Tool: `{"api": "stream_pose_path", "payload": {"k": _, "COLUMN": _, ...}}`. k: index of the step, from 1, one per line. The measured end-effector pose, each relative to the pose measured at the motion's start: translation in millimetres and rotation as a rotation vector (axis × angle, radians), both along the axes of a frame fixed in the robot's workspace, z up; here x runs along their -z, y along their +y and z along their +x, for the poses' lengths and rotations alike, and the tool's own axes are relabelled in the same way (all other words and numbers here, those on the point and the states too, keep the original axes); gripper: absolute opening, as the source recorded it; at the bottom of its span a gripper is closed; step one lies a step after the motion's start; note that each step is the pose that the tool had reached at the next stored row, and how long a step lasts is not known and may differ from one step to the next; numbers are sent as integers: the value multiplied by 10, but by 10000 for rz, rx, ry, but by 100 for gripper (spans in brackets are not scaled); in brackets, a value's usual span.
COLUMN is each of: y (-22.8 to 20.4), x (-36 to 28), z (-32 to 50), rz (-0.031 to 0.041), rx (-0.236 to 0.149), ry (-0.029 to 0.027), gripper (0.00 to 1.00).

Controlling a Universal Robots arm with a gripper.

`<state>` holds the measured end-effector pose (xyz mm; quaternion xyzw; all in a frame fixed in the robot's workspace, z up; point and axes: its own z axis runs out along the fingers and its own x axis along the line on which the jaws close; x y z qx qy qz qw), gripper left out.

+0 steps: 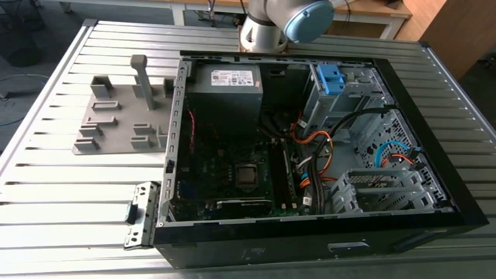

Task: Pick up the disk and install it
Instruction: 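Pick up the disk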

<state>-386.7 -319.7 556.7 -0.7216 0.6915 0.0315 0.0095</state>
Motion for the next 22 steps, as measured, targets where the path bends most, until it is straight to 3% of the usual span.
{"api": "stream_pose_path", "payload": {"k": 22, "y": -100, "x": 0, "z": 0, "rz": -6, "rx": 0, "ry": -1, "gripper": 36}}
